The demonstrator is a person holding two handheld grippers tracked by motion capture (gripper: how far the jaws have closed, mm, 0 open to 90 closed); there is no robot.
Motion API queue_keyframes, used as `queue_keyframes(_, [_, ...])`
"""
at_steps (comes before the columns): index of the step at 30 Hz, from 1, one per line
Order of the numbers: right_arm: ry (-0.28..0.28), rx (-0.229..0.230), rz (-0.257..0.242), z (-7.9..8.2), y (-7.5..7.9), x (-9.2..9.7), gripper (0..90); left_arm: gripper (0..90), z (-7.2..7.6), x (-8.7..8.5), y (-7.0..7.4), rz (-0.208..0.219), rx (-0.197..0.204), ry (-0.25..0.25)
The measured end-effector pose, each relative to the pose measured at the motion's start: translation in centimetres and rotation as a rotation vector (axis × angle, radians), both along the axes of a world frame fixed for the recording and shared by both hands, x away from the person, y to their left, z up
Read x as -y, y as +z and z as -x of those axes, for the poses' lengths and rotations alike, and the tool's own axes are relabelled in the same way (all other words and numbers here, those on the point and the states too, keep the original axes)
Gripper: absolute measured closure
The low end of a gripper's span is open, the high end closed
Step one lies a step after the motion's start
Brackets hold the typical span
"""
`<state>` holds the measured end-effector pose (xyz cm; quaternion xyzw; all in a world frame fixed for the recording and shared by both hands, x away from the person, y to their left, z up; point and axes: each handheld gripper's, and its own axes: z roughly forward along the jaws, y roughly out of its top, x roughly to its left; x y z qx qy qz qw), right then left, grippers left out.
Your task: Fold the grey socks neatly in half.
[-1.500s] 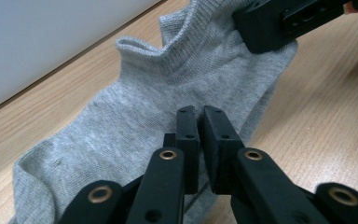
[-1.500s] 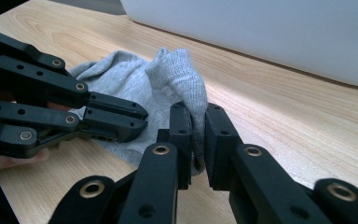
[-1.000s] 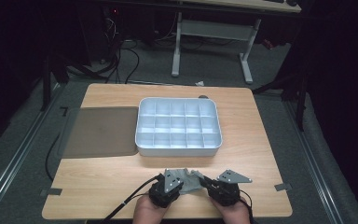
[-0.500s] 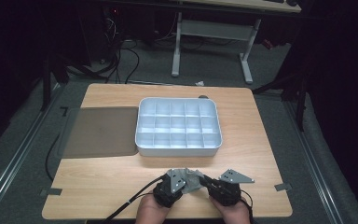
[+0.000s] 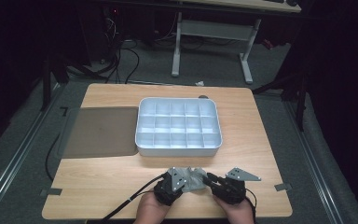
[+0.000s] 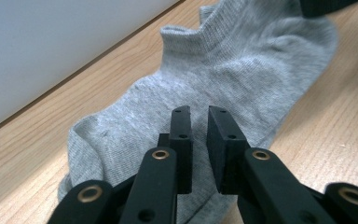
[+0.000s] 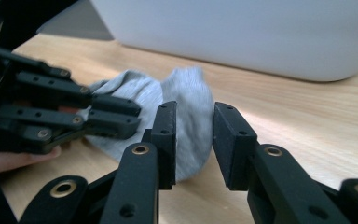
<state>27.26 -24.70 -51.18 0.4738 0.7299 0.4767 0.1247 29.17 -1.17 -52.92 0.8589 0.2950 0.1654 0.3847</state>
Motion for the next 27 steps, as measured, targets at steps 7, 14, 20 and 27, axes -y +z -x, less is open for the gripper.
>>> queue_keyframes(7, [-0.055,-0.064,0.084,-1.1,-0.9,0.1,68.8,80.3,0.0,-0.1,-0.1,0.006,0.001,-0.007])
queue_keyframes(14, [-0.011,-0.131,0.129,-2.4,-1.8,-1.2,65.9,80.4,0.0,-0.2,-0.2,0.011,0.010,-0.010])
queue_keyframes(20, [0.054,-0.120,0.151,-2.0,-1.9,-2.1,81.7,80.4,0.1,-0.3,-0.2,0.006,0.019,-0.012])
queue_keyframes(27, [0.044,-0.056,0.093,-1.3,-0.7,-1.1,86.4,80.5,0.1,-0.4,-0.2,-0.004,0.023,-0.013])
